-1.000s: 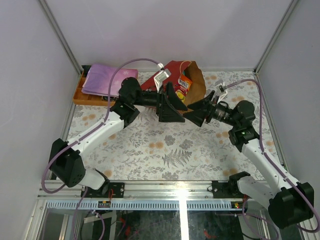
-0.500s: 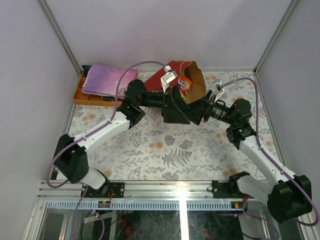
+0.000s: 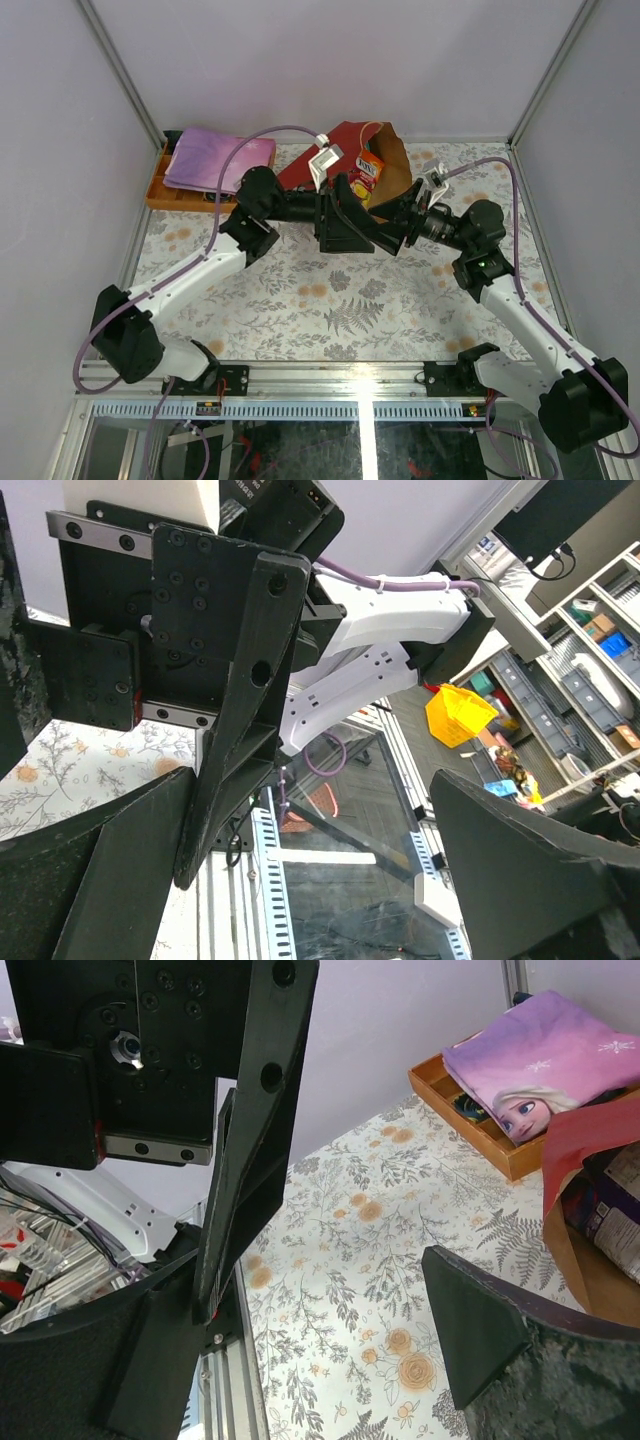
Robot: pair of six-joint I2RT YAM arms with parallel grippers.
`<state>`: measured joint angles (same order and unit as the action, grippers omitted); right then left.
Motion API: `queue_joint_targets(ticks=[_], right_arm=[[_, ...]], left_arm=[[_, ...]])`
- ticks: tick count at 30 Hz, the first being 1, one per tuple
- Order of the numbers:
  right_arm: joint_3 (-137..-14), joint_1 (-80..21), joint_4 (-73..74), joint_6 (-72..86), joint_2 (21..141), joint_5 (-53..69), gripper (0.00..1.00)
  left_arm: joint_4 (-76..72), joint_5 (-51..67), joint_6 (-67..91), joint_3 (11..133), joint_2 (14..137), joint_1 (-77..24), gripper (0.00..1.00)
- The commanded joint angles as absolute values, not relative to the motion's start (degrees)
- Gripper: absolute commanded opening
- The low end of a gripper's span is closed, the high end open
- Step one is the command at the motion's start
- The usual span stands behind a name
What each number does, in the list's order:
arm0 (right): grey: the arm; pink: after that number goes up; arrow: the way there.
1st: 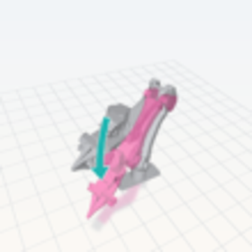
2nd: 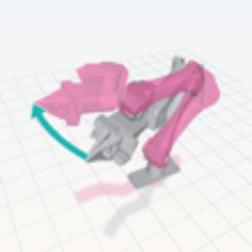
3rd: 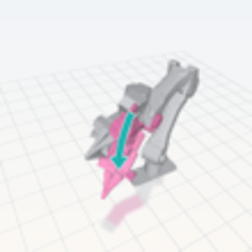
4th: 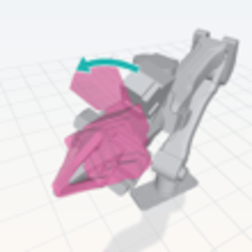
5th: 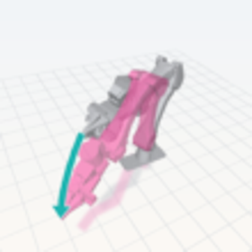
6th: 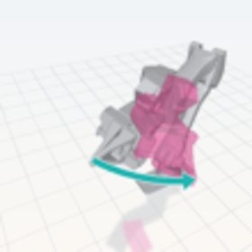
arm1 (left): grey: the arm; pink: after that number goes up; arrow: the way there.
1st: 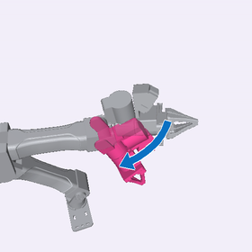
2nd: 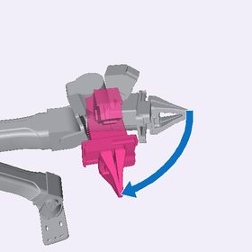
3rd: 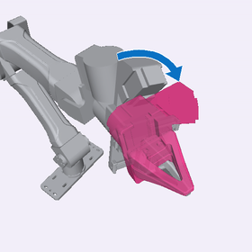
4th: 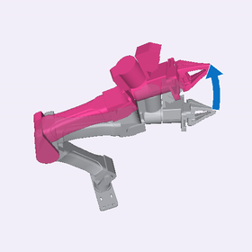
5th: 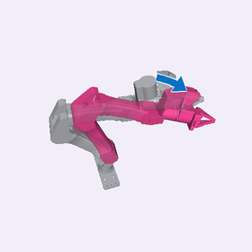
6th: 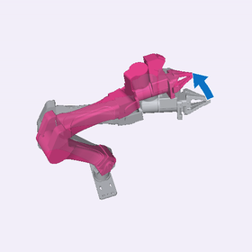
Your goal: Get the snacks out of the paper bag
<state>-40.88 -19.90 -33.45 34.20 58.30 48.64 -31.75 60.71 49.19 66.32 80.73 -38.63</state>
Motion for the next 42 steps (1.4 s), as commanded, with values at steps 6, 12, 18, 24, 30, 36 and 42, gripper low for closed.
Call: queue_joint_targets(ticks=[6,12,18,24,30,36,42], right_arm=[[-42.43,-18.76,-31.13,29.68,57.11,42.71,0.90],[-42.47,-17.92,-29.91,28.48,56.16,41.41,0.93],[-41.55,-16.08,-32.75,30.77,54.89,41.22,0.97],[-42.45,-14.74,-30.33,33.72,55.92,35.09,1.00],[-45.33,-14.68,-21.80,34.05,60.22,23.57,0.99],[-44.94,-14.70,-24.13,36.81,62.30,23.12,0.96],[-44.27,-14.73,-20.31,34.17,59.78,21.35,0.96]], left_arm=[[-24.19,60.63,42.68,64.64,72.55,-37.66,1.00],[-23.47,60.39,42.87,62.00,70.76,-36.54,1.00],[-22.44,58.19,43.89,60.55,69.86,-34.28,1.00],[-13.68,49.04,46.62,63.34,72.58,-28.60,1.00],[12.32,9.78,33.22,69.95,74.45,-29.90,1.00],[17.56,-11.20,27.86,77.73,82.19,-35.43,0.98],[18.83,-31.67,14.13,90.02,96.43,-45.94,0.97]])
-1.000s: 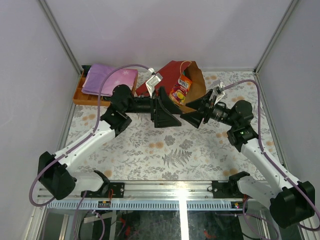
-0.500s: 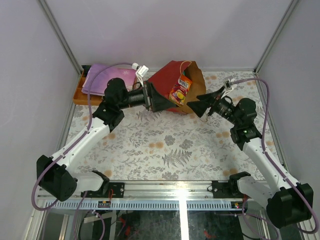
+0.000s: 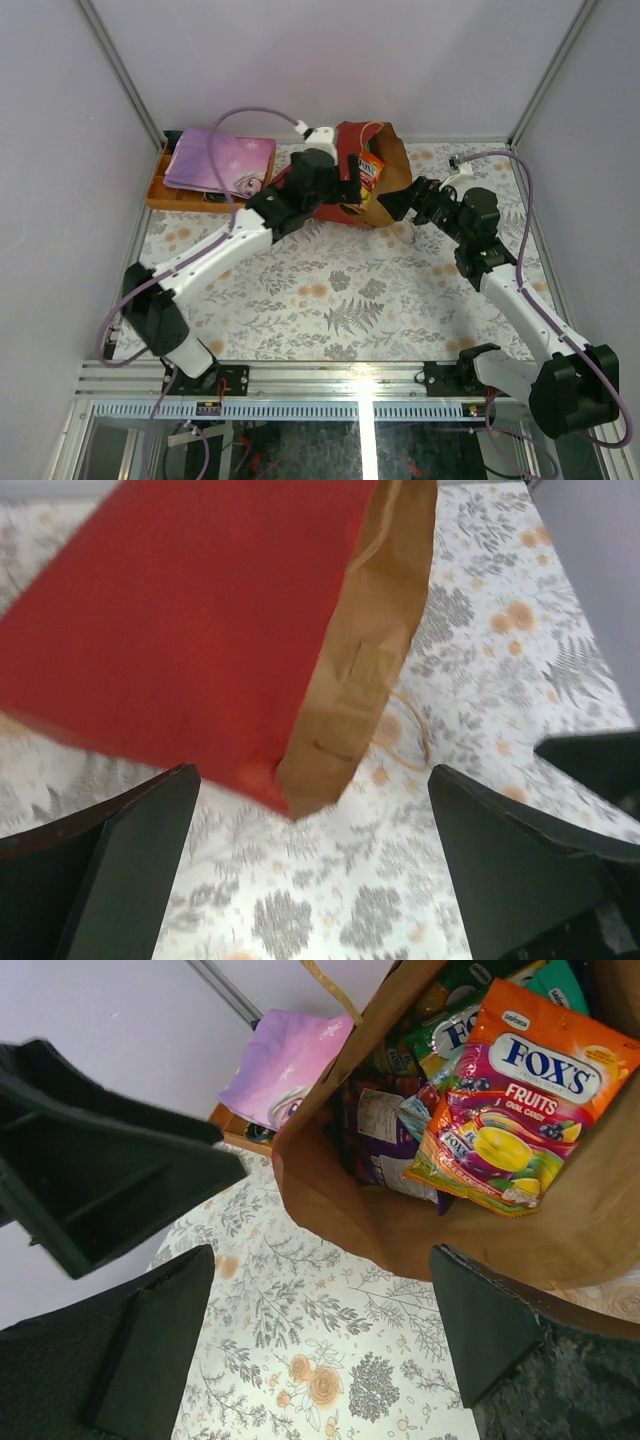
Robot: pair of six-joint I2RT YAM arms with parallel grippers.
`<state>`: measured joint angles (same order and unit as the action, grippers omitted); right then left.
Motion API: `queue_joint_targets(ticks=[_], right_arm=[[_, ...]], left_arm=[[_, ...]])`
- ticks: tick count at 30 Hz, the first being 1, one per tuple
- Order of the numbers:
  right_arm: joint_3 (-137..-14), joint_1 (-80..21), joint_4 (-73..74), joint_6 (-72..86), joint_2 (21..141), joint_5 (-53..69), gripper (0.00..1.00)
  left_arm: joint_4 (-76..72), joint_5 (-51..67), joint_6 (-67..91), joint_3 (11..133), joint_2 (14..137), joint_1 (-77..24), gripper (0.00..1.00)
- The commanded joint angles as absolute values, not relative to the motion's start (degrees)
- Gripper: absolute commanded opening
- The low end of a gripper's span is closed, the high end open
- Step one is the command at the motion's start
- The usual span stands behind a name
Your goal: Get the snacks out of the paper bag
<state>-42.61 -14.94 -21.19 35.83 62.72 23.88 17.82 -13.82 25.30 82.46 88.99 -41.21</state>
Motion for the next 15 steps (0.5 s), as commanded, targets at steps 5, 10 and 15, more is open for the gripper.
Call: queue_joint_targets(ticks=[5,10,15], right_arm=[[-43.49,-14.68,-18.16,32.33,58.13,20.44,0.96],[-42.93,-14.63,-18.09,32.30,58.26,21.17,0.96],[-41.94,-14.60,-18.22,32.24,58.27,19.67,0.95]], left_arm=[[18.75,-45.99,5.68,96.86,106.18,-49.50,0.96],[13.64,-56.93,-5.55,99.95,113.09,-51.24,0.91],[9.11,-58.53,-9.47,99.33,113.75,-51.24,0.49]])
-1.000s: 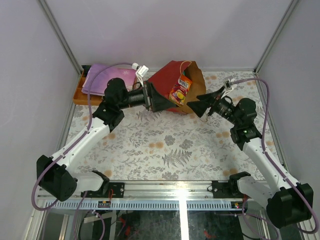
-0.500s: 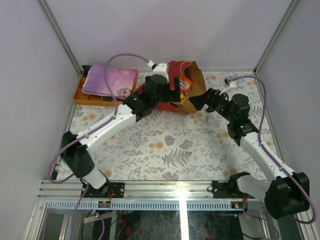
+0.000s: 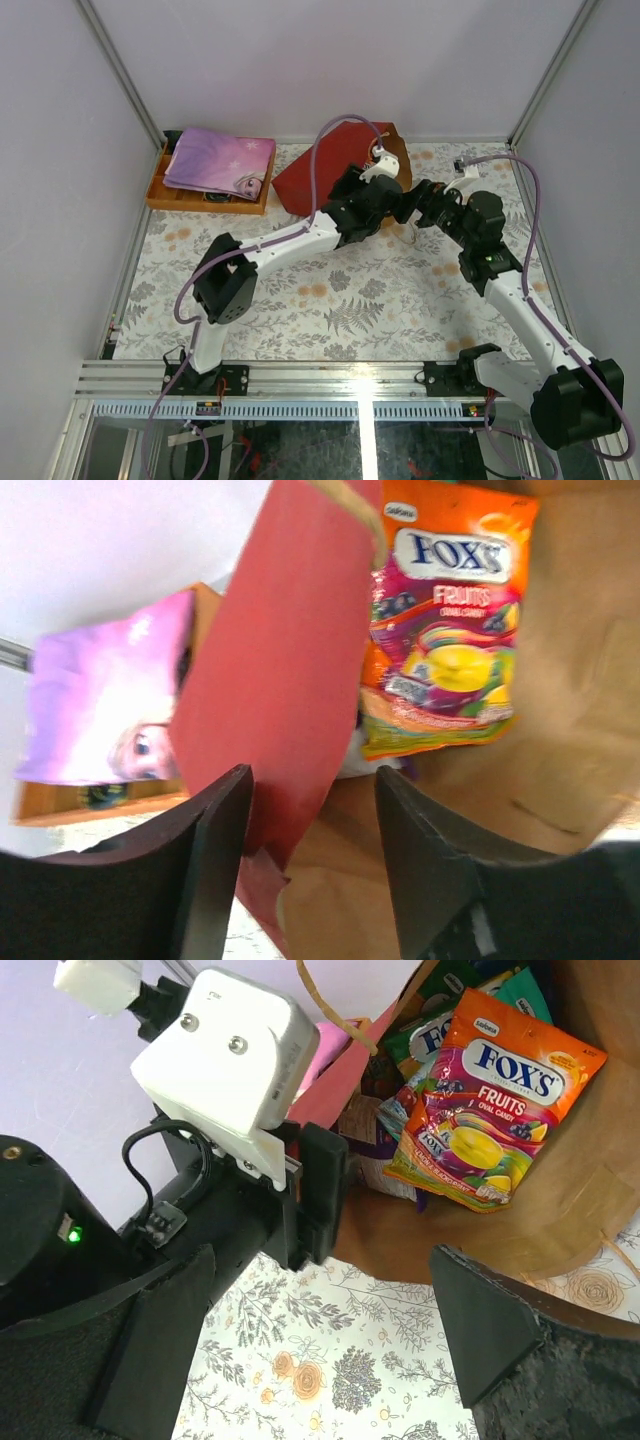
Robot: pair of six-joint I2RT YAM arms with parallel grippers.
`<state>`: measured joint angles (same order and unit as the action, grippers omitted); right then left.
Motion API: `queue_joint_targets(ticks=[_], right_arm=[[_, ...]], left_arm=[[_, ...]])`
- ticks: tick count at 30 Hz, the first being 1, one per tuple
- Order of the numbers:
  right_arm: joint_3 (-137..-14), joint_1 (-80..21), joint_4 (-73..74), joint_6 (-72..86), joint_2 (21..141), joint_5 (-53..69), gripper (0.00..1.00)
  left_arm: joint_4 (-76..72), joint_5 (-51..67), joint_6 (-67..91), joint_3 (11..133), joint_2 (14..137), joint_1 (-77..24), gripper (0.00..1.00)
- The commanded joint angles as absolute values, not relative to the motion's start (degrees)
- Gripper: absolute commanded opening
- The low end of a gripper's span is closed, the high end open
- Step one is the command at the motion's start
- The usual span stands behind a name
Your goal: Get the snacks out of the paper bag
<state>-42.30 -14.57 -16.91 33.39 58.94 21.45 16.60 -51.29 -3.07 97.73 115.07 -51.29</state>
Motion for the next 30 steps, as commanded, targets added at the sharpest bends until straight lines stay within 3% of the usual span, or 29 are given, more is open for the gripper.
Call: queue_joint_targets(ticks=[1,7,18,30], right_arm=[[-41.64,-14.60,-17.87,32.34,58.36,18.36,0.95],[-39.50,-10.58,-21.26,37.81,64.53,16.25,0.94],[-44.20,-5.05,-35.43,43.31,91.09,14.90,0.89],[-54.13,-5.02,-39.42,38.93,107.20,15.29,0.83]], left_arm=[[8.87,-58.08,-9.49,99.25,113.55,-51.20,0.42],[8.72,-56.22,-9.45,98.28,112.82,-51.24,0.00],[11.95,-52.34,-3.05,92.32,108.80,-51.24,0.00],[13.86,-49.76,0.34,87.61,104.36,-51.83,0.00]])
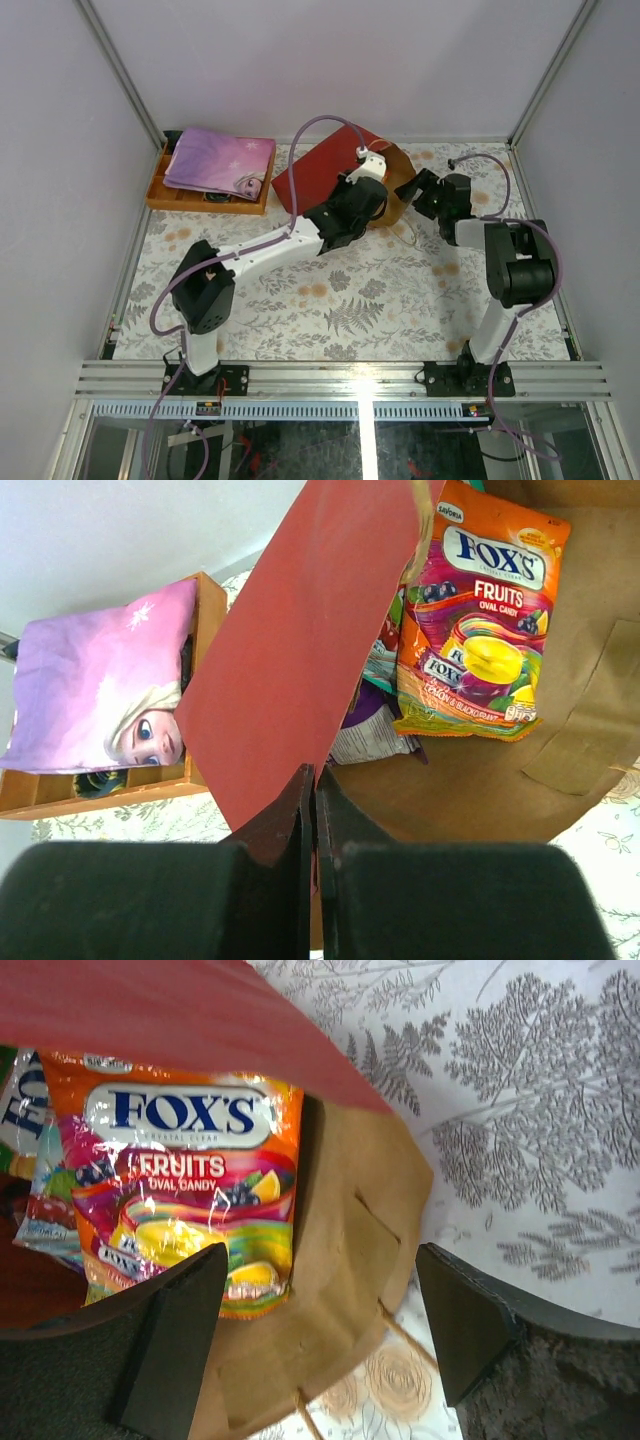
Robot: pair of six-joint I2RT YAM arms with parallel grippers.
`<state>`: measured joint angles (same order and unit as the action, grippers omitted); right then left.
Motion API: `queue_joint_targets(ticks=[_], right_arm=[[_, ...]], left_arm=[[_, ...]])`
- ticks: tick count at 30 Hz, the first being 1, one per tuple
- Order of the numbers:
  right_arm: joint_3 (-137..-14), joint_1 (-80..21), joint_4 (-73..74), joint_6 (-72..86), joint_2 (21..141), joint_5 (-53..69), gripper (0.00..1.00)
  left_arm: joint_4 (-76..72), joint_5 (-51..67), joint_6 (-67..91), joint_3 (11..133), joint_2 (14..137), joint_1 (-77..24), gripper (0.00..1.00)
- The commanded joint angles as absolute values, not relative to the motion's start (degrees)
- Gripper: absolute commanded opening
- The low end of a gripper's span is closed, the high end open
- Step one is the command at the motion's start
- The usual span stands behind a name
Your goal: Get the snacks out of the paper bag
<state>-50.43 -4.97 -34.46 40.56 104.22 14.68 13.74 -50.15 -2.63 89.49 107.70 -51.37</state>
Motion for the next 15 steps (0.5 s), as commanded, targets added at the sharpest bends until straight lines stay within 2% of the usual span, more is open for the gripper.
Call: queue_joint_targets(ticks=[1,5,6,7,10,11,15], right_arm=[[-54.45,-4.97,-39.64,39.00,108.22,15.36,0.83],[-54.90,-4.99,-40.12,38.70,111.00,14.84,0.79],[-54.92,-4.93,-40.11,38.54,111.52,14.67,0.79],[-54.74,-4.91,-40.08,38.52,111.86,14.41,0.79],[-54.22,-4.92,-40.38,38.00,112.29,13.68,0.79],[-54.08,-4.88,-40.26,37.82,112.24,13.44,0.80],[-52.27,-4.79,-41.44,37.59,111.57,13.15,0.81]], left_arm=[[14.03,-49.70,0.49,87.32,104.05,-51.87,0.00],[15.64,-49.04,1.44,86.06,102.03,-52.16,0.00],[16.92,-47.55,2.30,86.23,101.35,-52.15,0.07],[17.91,-45.58,2.96,86.38,100.23,-52.14,0.23],[18.74,-39.61,5.56,85.70,95.59,-52.12,0.96],[18.72,-37.69,6.37,85.19,93.76,-52.08,1.00],[18.57,-33.37,10.90,81.89,86.43,-51.40,1.00]])
